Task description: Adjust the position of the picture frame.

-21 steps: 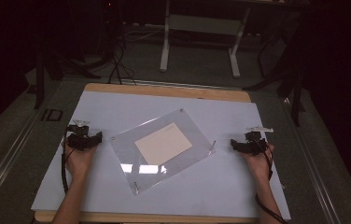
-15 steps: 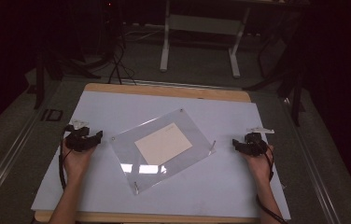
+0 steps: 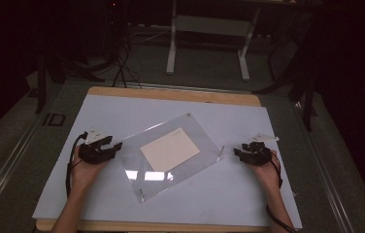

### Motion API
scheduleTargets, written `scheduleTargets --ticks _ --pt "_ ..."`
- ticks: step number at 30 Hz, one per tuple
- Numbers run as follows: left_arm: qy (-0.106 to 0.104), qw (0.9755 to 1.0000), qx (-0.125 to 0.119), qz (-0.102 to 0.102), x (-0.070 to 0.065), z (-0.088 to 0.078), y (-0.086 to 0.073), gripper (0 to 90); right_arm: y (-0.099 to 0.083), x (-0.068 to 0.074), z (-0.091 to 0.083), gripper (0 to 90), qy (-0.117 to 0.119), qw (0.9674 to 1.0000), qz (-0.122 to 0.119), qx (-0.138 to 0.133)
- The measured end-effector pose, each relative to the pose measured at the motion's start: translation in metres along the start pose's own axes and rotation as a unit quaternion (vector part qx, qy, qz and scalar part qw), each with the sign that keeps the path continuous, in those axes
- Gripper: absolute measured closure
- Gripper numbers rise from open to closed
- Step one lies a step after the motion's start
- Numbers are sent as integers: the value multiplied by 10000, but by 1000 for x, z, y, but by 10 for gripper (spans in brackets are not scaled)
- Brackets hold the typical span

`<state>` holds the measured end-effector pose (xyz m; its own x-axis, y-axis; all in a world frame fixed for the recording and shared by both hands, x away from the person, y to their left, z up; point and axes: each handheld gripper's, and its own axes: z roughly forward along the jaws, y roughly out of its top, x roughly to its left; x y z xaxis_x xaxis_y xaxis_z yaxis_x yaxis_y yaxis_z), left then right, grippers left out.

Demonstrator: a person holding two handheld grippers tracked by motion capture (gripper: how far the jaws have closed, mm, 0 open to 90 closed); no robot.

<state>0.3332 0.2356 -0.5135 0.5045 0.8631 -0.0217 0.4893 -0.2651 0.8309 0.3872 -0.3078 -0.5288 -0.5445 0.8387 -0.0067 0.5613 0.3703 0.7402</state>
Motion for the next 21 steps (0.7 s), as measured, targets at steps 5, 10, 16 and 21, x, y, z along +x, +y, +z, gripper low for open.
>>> scheduleTargets --ticks 5,10,16,21 --pt "-188 9998 -31 34 -4 -4 -2 498 3 8 -6 576 316 9992 -207 -143" --pt "-482 9986 69 183 -13 -7 -6 513 5 15 -10 626 662 9965 -415 -302" --pt "-758 9963 35 396 -22 -12 -7 517 9 30 -11 633 1228 9879 -857 -414" --pt "-976 9939 51 511 -27 -15 -10 520 15 39 -7 689 1237 9869 -862 -573"
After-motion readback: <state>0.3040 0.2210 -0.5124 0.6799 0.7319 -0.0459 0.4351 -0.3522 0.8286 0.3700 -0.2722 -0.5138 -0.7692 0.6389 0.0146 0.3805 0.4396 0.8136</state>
